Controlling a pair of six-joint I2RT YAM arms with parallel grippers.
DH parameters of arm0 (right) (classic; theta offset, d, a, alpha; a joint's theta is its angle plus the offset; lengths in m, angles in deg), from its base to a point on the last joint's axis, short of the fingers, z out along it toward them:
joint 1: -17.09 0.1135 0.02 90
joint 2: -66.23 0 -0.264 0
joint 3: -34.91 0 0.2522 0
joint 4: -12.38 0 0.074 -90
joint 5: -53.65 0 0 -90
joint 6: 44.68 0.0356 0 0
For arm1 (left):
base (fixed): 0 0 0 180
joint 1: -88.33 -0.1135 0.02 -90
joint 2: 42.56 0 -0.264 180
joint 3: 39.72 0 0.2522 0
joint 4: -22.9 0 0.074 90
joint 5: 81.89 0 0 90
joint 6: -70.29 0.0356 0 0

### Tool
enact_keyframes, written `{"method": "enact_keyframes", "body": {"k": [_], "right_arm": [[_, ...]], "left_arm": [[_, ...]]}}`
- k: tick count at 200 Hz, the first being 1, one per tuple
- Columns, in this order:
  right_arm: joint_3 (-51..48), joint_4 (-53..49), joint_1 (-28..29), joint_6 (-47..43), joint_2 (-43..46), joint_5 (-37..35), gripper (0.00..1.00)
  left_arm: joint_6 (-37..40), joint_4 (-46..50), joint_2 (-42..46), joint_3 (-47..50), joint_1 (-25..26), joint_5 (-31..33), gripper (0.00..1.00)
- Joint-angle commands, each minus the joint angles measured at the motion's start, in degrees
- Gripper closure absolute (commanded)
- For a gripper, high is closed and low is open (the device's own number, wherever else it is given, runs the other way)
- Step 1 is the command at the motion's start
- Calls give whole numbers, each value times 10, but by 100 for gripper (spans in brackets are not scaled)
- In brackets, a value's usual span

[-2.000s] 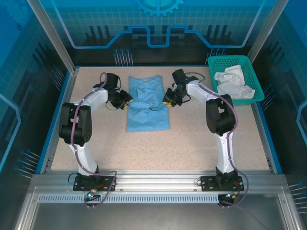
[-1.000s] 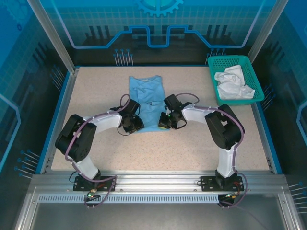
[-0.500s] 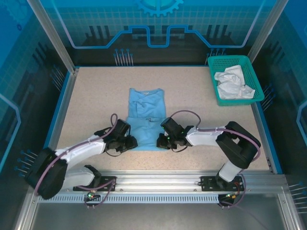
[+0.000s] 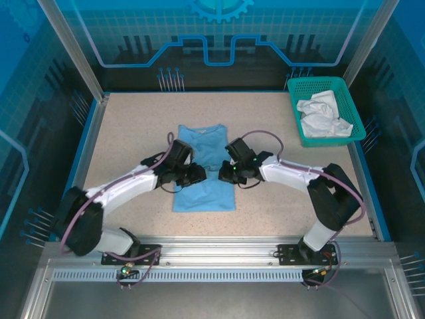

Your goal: Fold and stack the t-shirts

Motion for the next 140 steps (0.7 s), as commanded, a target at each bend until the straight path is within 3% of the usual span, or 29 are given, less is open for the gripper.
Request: {"method": "enact_keyframes", "body": {"k": [1, 45, 78, 107, 140], "right_arm": [[23, -30, -27, -24, -59, 32, 89], [68, -28, -76, -36, -127, 57, 90], [80, -27, -90, -35, -149, 74, 88], [65, -7, -100, -20, -158, 98, 85], [57, -1, -100, -19, -133, 103, 81]], "left_arm": [[29, -33, -74, -43, 5, -35, 73], [65, -15, -172, -110, 0, 86, 70], [43, 10, -192, -124, -18, 187, 66], [34, 21, -186, -128, -32, 192, 66], [46, 36, -128, -143, -26, 149, 60]]}}
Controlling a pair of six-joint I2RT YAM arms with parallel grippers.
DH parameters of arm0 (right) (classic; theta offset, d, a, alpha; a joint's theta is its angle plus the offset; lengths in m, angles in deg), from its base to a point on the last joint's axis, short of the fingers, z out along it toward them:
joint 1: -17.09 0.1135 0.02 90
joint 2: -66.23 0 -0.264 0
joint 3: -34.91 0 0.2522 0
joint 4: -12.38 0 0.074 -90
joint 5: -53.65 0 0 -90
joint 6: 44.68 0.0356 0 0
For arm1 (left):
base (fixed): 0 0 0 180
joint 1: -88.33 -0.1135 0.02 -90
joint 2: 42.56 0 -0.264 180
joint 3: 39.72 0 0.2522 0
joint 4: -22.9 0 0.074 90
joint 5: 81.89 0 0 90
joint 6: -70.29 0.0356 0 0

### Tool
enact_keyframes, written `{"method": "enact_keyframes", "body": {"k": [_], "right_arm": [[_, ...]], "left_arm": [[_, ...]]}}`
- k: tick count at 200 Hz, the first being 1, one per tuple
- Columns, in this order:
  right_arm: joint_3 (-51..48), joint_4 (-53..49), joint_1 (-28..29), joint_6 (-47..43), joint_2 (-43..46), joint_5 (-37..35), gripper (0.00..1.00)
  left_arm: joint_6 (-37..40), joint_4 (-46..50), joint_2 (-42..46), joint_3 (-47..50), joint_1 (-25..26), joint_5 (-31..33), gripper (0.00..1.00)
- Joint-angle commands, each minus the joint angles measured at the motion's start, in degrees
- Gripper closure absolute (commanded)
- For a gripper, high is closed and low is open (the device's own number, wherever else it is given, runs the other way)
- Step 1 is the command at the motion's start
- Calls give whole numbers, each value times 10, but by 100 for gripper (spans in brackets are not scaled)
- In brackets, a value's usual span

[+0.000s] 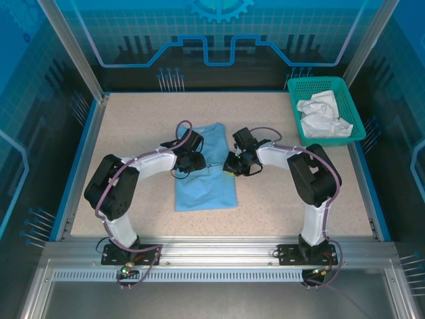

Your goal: Fold and stack the t-shirts

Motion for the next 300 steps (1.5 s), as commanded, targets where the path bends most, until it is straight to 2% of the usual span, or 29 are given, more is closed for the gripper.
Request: {"method": "enact_keyframes", "body": {"k": [1, 36, 60, 83, 115, 136, 155, 192, 203, 214, 233, 248, 259, 279, 300], "right_arm": [[-11, -4, -5, 1, 7, 14, 81], [-11, -8, -4, 3, 19, 12, 81], [-21, -5, -7, 5, 22, 6, 82], [-34, 8, -13, 14, 21, 11, 82], [-32, 5, -16, 11, 10, 13, 82], [-37, 6, -20, 11, 6, 13, 82], [-45, 7, -26, 11, 7, 15, 82], [-53, 9, -31, 8, 12, 18, 83], [-51, 10, -31, 9, 15, 19, 82], [-50, 13, -30, 7, 19, 23, 82], [-41, 10, -24, 2, 34, 24, 82], [-41, 11, -12, 0, 61, 18, 82], [-42, 16, 5, 1, 82, 13, 81], [-41, 25, 47, 12, 112, 5, 80], [-37, 40, 114, 41, 118, -17, 80]], "left_arm": [[7, 28, 54, -31, 7, -18, 60], [50, 21, 97, -39, 51, -113, 61], [55, -8, 73, -24, 64, -176, 63], [59, -13, 28, -21, 61, -167, 66], [63, -21, -40, -23, 51, -108, 66], [53, 8, -78, -33, 45, -21, 66], [17, 12, -67, -7, 37, 74, 62], [-27, 2, -10, 39, 17, 126, 52], [-31, 5, 10, 42, 11, 126, 48], [-36, 15, 27, 40, 5, 123, 39], [-31, 29, 69, 34, -7, 105, 34], [-27, 40, 107, 34, -17, 93, 21], [-22, 48, 134, 35, -28, 72, 17], [-20, 61, 183, 54, -55, 44, 17], [-19, 59, 221, 95, -86, -10, 33]]}}
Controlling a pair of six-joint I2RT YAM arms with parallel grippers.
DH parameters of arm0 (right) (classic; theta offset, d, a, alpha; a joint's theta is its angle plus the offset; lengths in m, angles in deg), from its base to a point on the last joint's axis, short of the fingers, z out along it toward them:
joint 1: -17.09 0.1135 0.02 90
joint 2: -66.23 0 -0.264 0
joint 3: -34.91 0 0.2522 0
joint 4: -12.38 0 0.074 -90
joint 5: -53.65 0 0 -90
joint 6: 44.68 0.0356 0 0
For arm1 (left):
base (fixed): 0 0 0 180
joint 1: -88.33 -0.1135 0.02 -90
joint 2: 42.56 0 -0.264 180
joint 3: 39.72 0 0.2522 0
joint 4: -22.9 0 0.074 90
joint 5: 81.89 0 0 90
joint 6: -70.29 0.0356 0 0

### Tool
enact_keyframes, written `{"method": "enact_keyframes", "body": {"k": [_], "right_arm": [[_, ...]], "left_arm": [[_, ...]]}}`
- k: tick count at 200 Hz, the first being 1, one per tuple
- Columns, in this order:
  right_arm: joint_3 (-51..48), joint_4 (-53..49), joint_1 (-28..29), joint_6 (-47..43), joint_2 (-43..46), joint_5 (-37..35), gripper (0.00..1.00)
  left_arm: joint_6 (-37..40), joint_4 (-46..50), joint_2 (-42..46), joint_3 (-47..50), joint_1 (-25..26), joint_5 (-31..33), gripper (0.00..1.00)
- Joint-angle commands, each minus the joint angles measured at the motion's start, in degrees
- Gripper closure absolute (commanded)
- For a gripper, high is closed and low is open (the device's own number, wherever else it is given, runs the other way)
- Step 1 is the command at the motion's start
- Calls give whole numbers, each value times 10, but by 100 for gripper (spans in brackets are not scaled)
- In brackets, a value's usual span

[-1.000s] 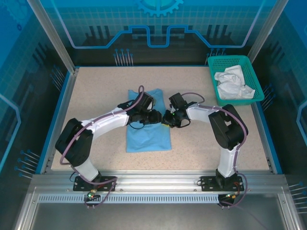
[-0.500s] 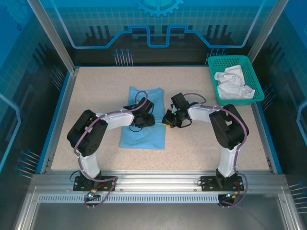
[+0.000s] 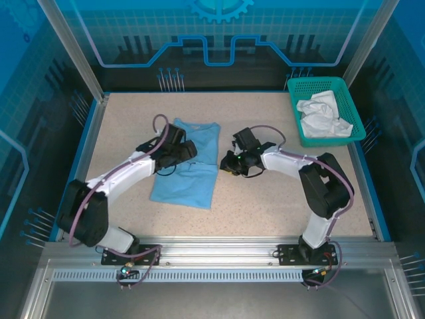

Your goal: Fold and stack the t-shirts

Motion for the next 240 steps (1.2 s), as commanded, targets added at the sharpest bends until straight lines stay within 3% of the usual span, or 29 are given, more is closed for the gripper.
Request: {"method": "enact_keyframes", "body": {"k": [1, 32, 78, 94, 114, 166, 215, 231, 240], "right_arm": [[2, 12, 74, 31, 20, -21, 80], [4, 50, 160, 88, -4, -45, 80], [-6, 93, 230, 152, -70, -51, 81], [-7, 73, 237, 159, -86, -57, 81], [-43, 61, 236, 174, -83, -75, 81], [-155, 48, 227, 192, -9, -117, 79], [-154, -24, 224, 188, 86, -162, 77], [-129, -54, 227, 184, 128, -188, 73], [-98, -69, 226, 177, 138, -199, 71]], "left_arm": [[6, 30, 42, 51, -34, -66, 33], [7, 16, 88, 132, -36, -115, 55], [-41, -39, 103, 253, -49, -167, 57], [-49, -19, 90, 265, -52, -154, 58], [-74, -9, 99, 297, -65, -113, 53], [-109, 3, 170, 344, -97, -114, 51], [-81, 108, 309, 297, -96, -61, 24], [-45, 113, 314, 259, -93, -88, 25], [-28, 114, 297, 230, -89, -109, 32]]}}
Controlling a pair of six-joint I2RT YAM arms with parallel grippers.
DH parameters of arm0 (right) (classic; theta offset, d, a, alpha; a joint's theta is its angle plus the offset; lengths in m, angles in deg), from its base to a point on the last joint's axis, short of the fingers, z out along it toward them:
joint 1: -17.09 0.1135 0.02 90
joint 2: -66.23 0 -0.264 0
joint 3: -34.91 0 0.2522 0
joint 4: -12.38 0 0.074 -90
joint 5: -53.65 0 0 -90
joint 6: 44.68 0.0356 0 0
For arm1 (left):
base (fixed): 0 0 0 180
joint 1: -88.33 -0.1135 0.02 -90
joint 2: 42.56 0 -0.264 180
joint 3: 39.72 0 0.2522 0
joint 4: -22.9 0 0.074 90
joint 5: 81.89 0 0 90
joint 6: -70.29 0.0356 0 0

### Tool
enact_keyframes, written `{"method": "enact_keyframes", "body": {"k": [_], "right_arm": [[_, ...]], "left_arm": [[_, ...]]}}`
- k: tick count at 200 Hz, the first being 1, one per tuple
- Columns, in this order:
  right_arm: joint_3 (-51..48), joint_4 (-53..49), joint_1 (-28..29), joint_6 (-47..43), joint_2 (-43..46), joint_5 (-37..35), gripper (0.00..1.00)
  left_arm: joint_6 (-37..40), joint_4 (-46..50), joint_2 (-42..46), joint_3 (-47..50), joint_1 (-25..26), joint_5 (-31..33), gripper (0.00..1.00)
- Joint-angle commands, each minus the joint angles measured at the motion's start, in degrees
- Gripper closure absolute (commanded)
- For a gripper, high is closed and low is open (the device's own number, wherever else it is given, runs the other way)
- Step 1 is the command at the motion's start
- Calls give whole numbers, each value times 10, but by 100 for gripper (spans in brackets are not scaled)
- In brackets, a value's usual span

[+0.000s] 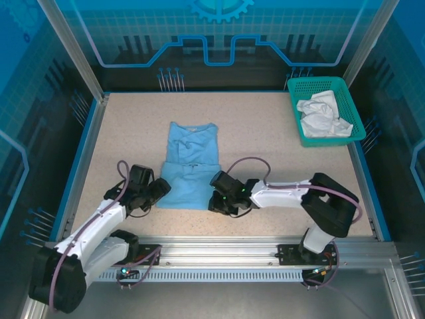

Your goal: Fold and stack the t-shirts

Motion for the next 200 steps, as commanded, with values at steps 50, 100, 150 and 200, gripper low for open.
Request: {"method": "enact_keyframes", "body": {"k": [50, 100, 150, 200], "right_arm": [[210, -113, -77, -72, -61, -15, 82], [295, -101, -172, -126, -227, 60, 86], [276, -56, -202, -130, -285, 107, 87], [248, -30, -215, -114, -286, 124, 86]], "left_arm": [[96, -33, -230, -209, 56, -110, 78], [114, -97, -419, -277, -5, -58, 83], [110, -90, -457, -266, -67, -5, 78], [87, -58, -405, -237, -101, 55, 64]]}}
